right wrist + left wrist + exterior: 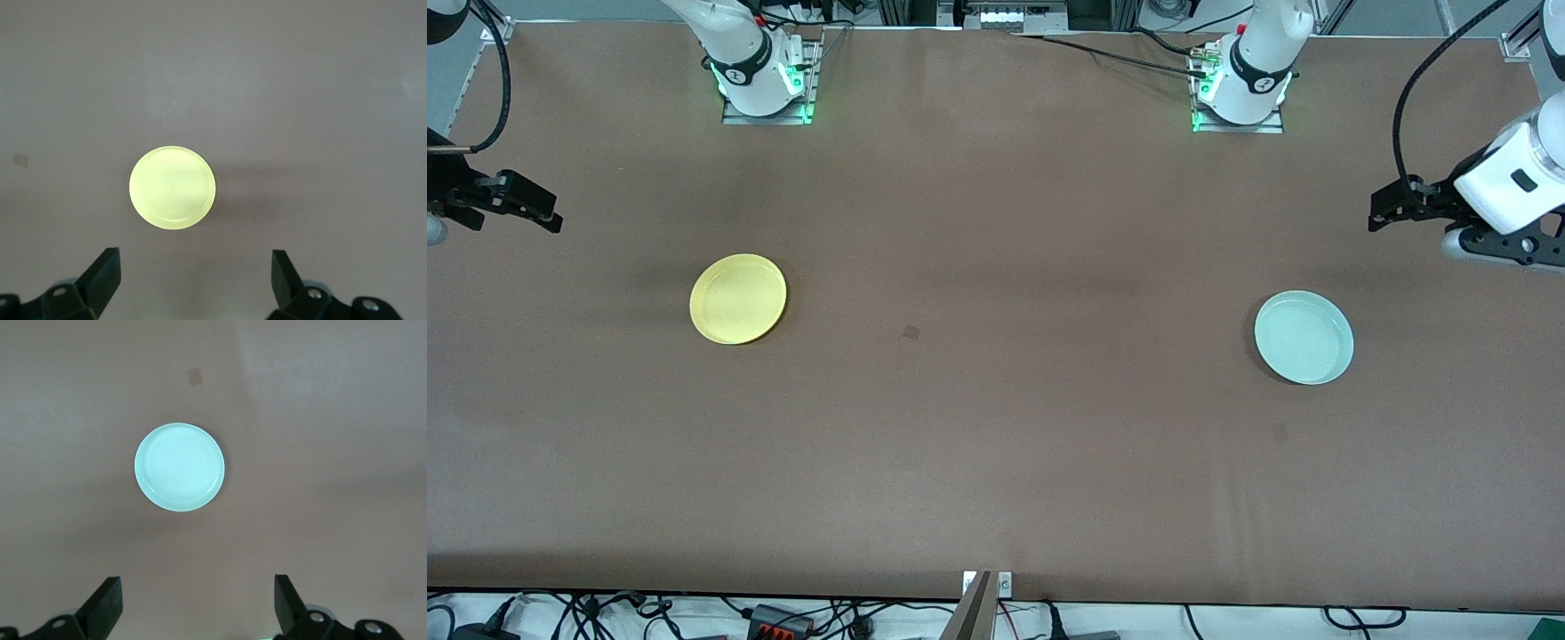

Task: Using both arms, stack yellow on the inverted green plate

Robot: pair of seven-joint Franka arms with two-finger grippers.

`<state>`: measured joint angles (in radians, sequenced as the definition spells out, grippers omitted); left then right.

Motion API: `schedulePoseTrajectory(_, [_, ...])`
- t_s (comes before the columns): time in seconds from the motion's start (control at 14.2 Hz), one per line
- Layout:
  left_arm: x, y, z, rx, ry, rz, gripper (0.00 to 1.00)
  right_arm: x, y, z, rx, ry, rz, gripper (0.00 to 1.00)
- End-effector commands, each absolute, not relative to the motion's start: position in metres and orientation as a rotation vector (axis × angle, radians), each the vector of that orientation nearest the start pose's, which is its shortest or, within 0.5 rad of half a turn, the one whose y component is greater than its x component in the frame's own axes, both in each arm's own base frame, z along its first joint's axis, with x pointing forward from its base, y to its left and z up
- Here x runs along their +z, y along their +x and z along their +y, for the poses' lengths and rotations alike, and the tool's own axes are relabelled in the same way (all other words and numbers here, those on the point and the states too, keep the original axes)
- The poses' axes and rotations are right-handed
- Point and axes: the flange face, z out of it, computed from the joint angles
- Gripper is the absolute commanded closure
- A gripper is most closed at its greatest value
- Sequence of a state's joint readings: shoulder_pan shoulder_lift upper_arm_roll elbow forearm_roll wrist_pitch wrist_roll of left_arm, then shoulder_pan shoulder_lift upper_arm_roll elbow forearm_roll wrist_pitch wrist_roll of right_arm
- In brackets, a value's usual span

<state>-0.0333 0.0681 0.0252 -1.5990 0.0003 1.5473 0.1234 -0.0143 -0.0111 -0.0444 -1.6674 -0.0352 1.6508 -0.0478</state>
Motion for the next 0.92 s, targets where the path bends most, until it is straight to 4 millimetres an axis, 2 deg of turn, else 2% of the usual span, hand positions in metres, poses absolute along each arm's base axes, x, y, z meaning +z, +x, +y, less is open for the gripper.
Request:
schedulePoseTrajectory(0.0, [0.568,0.597,0.015,0.190,-3.141,0.171,0.00,0.593,0.552,-0.038,0.022,-3.166,0.004,0.00])
schedulePoseTrajectory(0.07, [0.554,0.606,0.015,0.221,-3.138,0.166,0.00,0.593,0.552,-0.038,0.022,-3.166,0.004,0.00])
schedulePoseTrajectory(0.21, [0.540,0.618,0.022,0.243,-3.136,0.155,0.00,0.592,0.552,-0.038,0.027,-3.166,0.004,0.00])
schedulePoseTrajectory(0.35, [0.533,0.620,0.048,0.250,-3.145,0.092,0.00,0.590,0.552,-0.037,0.031,-3.164,0.004,0.00])
schedulePoseTrajectory(0.56, [0.501,0.628,0.074,0.308,-3.149,0.032,0.00,0.590,0.551,-0.037,0.036,-3.164,0.002,0.00])
schedulePoseTrajectory(0.7, [0.472,0.636,0.090,0.310,-3.151,0.002,0.00,0.589,0.550,-0.037,0.051,-3.163,0.004,0.00])
schedulePoseTrajectory(0.85, [0.440,0.645,0.101,0.310,-3.154,0.063,0.00,0.587,0.551,-0.037,0.060,-3.163,0.004,0.00])
